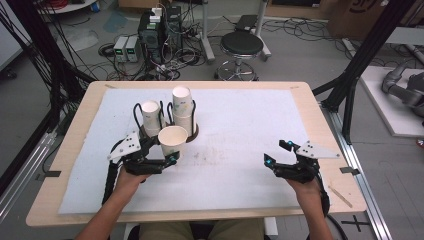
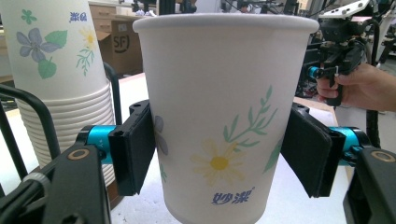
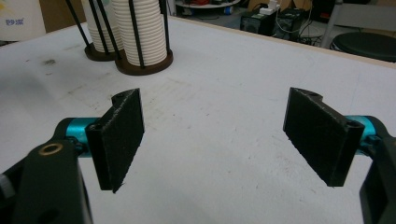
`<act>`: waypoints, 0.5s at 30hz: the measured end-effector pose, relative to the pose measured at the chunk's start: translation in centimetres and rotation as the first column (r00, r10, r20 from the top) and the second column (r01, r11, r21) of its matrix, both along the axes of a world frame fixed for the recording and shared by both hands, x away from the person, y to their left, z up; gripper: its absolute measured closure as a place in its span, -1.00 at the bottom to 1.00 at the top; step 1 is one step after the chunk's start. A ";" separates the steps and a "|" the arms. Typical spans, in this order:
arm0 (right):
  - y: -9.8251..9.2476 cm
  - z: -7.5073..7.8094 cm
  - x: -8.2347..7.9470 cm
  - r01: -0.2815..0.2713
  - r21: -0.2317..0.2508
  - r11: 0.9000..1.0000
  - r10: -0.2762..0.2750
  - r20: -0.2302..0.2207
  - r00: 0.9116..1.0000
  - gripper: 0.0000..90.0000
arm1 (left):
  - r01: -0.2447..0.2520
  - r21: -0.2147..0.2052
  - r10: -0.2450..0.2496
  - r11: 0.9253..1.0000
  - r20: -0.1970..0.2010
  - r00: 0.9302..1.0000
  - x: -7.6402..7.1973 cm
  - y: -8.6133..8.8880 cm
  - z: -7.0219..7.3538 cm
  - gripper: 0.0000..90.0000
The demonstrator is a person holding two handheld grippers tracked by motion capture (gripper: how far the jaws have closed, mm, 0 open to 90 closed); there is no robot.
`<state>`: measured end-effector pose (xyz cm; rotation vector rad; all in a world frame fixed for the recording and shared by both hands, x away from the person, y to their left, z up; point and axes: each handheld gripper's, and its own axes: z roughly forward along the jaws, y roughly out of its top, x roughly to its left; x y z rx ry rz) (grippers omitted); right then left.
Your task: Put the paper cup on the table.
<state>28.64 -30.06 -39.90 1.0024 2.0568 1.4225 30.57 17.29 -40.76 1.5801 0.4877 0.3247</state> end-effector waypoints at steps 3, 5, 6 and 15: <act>0.1 0.0 0.0 -0.005 -0.011 1.000 0.005 0.002 1.000 -0.53 | 0.006 0.002 -0.006 1.000 0.001 1.000 0.0 -0.1 0.0 -0.32; 0.2 0.0 -0.1 -0.007 -0.008 1.000 0.007 -0.004 1.000 -0.53 | 0.004 0.003 -0.004 1.000 -0.001 1.000 0.0 -0.2 -0.1 -0.32; 0.2 0.0 0.0 -0.006 -0.009 1.000 0.006 -0.003 1.000 -0.53 | 0.008 0.008 -0.008 1.000 -0.001 1.000 0.0 -0.3 -0.1 -0.32; 0.4 -0.1 -0.2 -0.022 -0.021 1.000 0.022 0.000 1.000 -0.53 | 0.013 0.038 -0.013 0.999 -0.002 1.000 0.7 -2.6 -0.5 -0.32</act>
